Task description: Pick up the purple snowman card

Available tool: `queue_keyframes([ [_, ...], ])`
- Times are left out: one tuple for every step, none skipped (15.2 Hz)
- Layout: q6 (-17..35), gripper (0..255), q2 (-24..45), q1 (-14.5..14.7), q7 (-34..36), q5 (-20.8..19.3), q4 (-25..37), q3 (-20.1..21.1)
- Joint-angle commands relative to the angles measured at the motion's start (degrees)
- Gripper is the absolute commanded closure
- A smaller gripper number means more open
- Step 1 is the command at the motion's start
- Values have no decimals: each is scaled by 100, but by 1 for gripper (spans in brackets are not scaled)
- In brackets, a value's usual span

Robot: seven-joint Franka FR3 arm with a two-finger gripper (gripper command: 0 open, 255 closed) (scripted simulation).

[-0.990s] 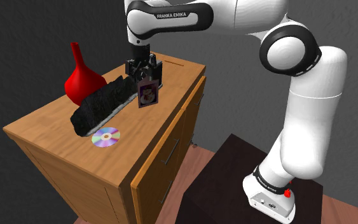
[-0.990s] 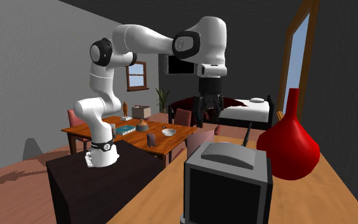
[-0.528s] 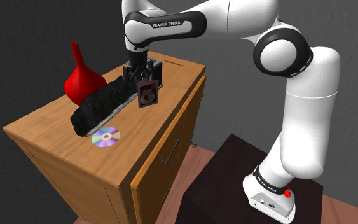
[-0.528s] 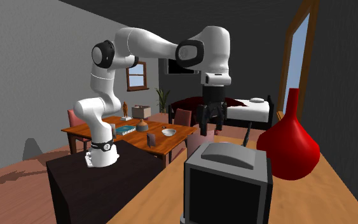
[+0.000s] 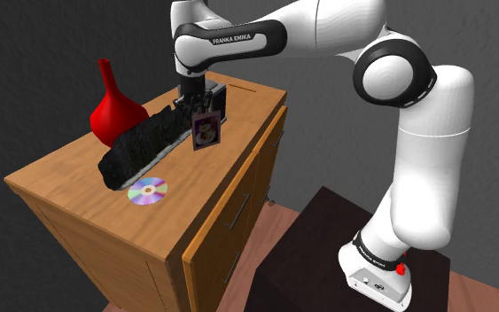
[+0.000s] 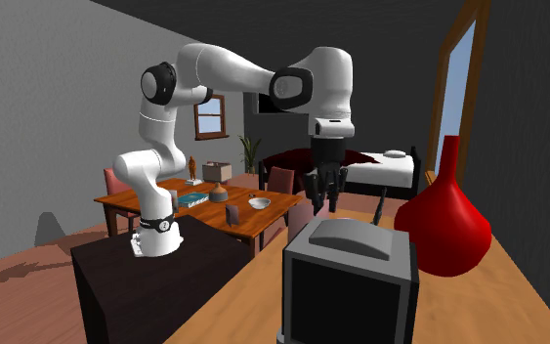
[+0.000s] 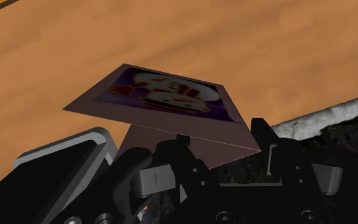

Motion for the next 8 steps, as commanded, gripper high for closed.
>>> queue_keyframes([
  [5,255,8,-1,-1,0,-11,0],
  [4,255,5,-2,-2,1,-13,-1],
  [4,255,2,-5,-7,1,-16,-2],
  [3,255,3,-3,-5,1,-13,-1],
  [-3,255,16,2,3,-1,6,0],
  [-76,255,8,3,-1,1,70,1],
  [-149,255,1,4,-4,3,136,2],
  [-223,255,-5,6,-7,4,205,3],
])
